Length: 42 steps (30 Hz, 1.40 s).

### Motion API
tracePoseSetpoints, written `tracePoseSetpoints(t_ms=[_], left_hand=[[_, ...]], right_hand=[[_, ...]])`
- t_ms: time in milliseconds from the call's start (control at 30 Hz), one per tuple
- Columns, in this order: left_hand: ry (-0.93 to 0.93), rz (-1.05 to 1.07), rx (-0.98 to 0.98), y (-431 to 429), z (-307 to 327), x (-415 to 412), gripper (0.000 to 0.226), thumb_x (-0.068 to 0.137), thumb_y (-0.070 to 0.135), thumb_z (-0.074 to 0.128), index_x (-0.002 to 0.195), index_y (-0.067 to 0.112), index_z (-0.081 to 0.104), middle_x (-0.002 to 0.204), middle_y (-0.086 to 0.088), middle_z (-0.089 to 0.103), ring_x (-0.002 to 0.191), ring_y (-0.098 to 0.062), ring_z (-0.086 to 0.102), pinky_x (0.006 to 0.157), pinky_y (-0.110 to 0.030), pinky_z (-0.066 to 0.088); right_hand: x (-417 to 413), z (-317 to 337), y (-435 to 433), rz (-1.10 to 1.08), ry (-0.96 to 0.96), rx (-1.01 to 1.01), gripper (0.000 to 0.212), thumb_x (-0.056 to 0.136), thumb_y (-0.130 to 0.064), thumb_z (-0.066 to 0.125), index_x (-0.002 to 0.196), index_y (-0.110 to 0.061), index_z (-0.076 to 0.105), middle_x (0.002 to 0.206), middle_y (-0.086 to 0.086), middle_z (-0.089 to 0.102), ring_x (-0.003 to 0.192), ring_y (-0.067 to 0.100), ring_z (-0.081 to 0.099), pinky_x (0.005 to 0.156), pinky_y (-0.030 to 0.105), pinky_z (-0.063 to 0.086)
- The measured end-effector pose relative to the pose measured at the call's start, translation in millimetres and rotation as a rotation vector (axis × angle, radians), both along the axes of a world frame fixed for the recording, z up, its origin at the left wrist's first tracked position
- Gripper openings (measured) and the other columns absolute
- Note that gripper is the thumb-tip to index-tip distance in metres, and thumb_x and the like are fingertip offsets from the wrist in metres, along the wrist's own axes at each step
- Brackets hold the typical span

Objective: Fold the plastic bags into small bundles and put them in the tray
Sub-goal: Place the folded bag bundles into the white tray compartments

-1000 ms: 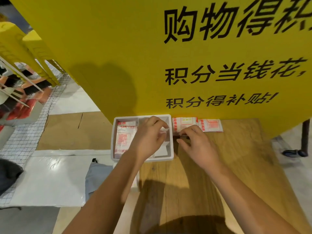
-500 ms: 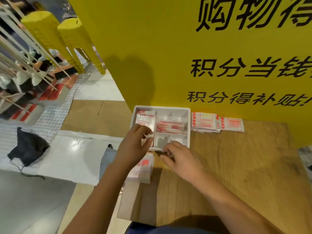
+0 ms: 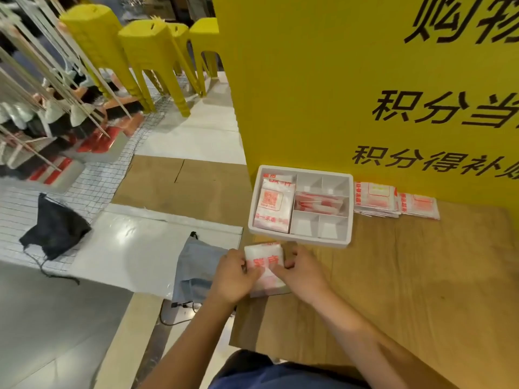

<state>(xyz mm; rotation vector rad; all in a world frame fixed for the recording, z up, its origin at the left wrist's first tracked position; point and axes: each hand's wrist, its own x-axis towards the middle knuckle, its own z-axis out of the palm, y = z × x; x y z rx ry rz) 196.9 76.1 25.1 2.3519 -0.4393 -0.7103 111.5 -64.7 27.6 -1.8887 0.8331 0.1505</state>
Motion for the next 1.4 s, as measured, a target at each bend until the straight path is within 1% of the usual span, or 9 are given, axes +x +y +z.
tracePoseSetpoints(t_ms=[167, 367, 533, 667, 767, 900, 1067, 1200, 1400], left_hand=[[0.211, -0.030, -0.179, 19, 6, 15, 0.014, 0.092, 0.019, 0.071, 0.087, 0.030, 0.064, 0.079, 0.018, 0.068, 0.074, 0.012, 0.065, 0.059, -0.004, 0.044], [0.291, 0.007, -0.377, 7, 27, 49, 0.009, 0.091, 0.024, 0.072, 0.099, 0.020, 0.069, 0.097, 0.004, 0.076, 0.095, -0.014, 0.071, 0.082, -0.027, 0.055], [-0.141, -0.169, -0.248, -18, 37, 77, 0.036, 0.098, 0.024, 0.062, 0.132, 0.023, 0.051, 0.124, 0.006, 0.057, 0.107, -0.007, 0.058, 0.084, -0.014, 0.045], [-0.469, -0.481, -0.112, -35, 31, 93, 0.060, 0.094, 0.010, 0.062, 0.148, 0.020, 0.039, 0.147, -0.001, 0.041, 0.134, -0.018, 0.040, 0.108, -0.031, 0.039], [-0.487, -0.555, -0.073, -49, 24, 97, 0.069, 0.093, 0.012, 0.057, 0.154, 0.024, 0.027, 0.160, -0.002, 0.024, 0.144, -0.021, 0.028, 0.116, -0.039, 0.032], [-0.575, -0.615, -0.010, -59, 8, 108, 0.062, 0.097, 0.035, 0.060, 0.152, 0.017, 0.036, 0.165, -0.005, 0.019, 0.148, -0.024, 0.021, 0.116, -0.043, 0.028], [-0.628, -0.636, 0.090, -70, 0, 119, 0.065, 0.094, 0.045, 0.062, 0.150, 0.021, 0.040, 0.164, -0.002, 0.023, 0.151, -0.025, 0.014, 0.118, -0.046, 0.022], [-0.543, -0.633, 0.203, -77, 4, 120, 0.068, 0.097, 0.051, 0.052, 0.156, 0.028, 0.027, 0.167, 0.004, 0.008, 0.154, -0.025, 0.000, 0.121, -0.046, 0.003], [-0.453, -0.676, 0.387, -94, 13, 125, 0.073, 0.100, 0.041, 0.053, 0.159, 0.029, 0.011, 0.168, 0.004, -0.005, 0.153, -0.026, -0.005, 0.121, -0.048, -0.002]], right_hand=[[-1, -2, 4, -0.044, -0.028, 0.176, 0.024, 0.089, -0.032, 0.074, 0.106, -0.017, 0.070, 0.096, -0.004, 0.069, 0.084, 0.007, 0.063, 0.067, 0.017, 0.048], [3, 23, -1, -0.136, -0.264, 0.372, 0.012, 0.095, -0.025, 0.067, 0.106, -0.021, 0.070, 0.096, -0.008, 0.075, 0.079, 0.000, 0.069, 0.063, 0.013, 0.049], [33, 34, -31, -0.218, -0.325, 0.044, 0.017, 0.096, -0.027, 0.066, 0.113, -0.023, 0.062, 0.095, -0.010, 0.072, 0.087, 0.005, 0.069, 0.062, 0.013, 0.047], [63, 42, -57, -0.199, -0.324, -0.242, 0.028, 0.095, -0.026, 0.068, 0.119, -0.022, 0.054, 0.081, -0.010, 0.066, 0.074, 0.006, 0.063, 0.055, 0.015, 0.042], [84, 38, -63, -0.144, -0.268, -0.370, 0.043, 0.093, -0.025, 0.070, 0.131, -0.018, 0.051, 0.084, 0.001, 0.069, 0.078, 0.019, 0.066, 0.065, 0.032, 0.050], [97, 15, -59, -0.047, -0.215, -0.512, 0.065, 0.091, -0.020, 0.071, 0.147, -0.018, 0.039, 0.123, 0.010, 0.059, 0.106, 0.029, 0.061, 0.075, 0.035, 0.050], [98, -3, -57, 0.091, -0.147, -1.011, 0.049, 0.079, -0.014, 0.081, 0.124, -0.011, 0.062, 0.124, 0.013, 0.060, 0.103, 0.035, 0.061, 0.073, 0.042, 0.050], [97, -16, -60, 0.281, -0.114, -1.121, 0.046, 0.078, -0.022, 0.084, 0.119, -0.009, 0.068, 0.139, 0.017, 0.057, 0.134, 0.037, 0.048, 0.110, 0.049, 0.029], [109, -10, -68, 0.479, 0.154, -1.121, 0.066, 0.093, -0.039, 0.066, 0.148, -0.010, 0.044, 0.156, 0.020, 0.037, 0.151, 0.036, 0.018, 0.118, 0.055, 0.000]])
